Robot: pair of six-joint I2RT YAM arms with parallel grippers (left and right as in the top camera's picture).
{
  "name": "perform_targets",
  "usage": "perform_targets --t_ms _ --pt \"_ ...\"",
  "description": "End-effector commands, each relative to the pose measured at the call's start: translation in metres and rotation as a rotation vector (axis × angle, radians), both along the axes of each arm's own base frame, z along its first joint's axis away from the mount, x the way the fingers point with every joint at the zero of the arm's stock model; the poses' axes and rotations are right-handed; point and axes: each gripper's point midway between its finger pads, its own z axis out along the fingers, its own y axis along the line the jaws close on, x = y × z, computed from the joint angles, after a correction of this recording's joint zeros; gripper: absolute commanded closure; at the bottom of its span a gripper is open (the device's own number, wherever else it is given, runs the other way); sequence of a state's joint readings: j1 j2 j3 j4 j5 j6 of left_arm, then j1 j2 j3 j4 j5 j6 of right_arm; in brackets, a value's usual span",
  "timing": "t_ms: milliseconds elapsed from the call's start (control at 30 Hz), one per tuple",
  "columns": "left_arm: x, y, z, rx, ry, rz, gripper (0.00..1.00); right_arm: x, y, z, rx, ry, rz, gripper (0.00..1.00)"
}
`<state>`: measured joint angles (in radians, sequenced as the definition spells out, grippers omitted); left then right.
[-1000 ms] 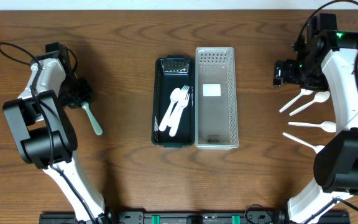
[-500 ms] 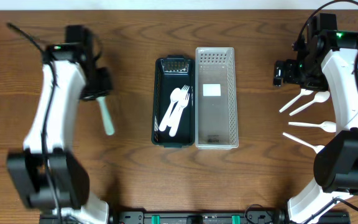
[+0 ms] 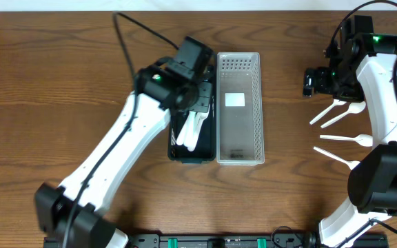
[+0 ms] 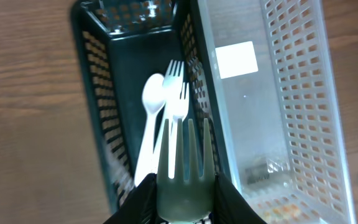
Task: Pack container
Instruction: 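Carry the mint-green fork with the left gripper into the green basket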
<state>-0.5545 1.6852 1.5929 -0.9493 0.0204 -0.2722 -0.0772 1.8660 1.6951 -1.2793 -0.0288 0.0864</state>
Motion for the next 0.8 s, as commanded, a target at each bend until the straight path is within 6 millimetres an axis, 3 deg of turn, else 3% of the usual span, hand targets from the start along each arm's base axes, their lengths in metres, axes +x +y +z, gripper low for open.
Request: perform_targets --t_ms 0,200,400,600,767 --pt "0.014 0.000 -0.033 0.039 0.056 0.034 0.81 0.001 0.001 0.009 -0.004 -0.024 0.007 0.01" --pt "0.025 -0.002 -0.092 0.100 0.156 0.043 0.81 0.001 0.001 0.009 -0.004 -0.024 0.006 0.01" --pt "0.024 -0.001 -0.126 0.143 0.225 0.042 0.60 -0.001 0.002 0.009 -0.004 -0.017 0.007 0.01" --pt "0.025 0.001 -0.113 0.143 0.193 -0.001 0.48 -0.001 0.002 0.009 -0.004 -0.019 0.007 0.01" --pt "0.020 0.012 -0.060 0.118 0.120 -0.025 0.42 0.004 0.003 0.010 0.008 -0.037 -0.007 0.01"
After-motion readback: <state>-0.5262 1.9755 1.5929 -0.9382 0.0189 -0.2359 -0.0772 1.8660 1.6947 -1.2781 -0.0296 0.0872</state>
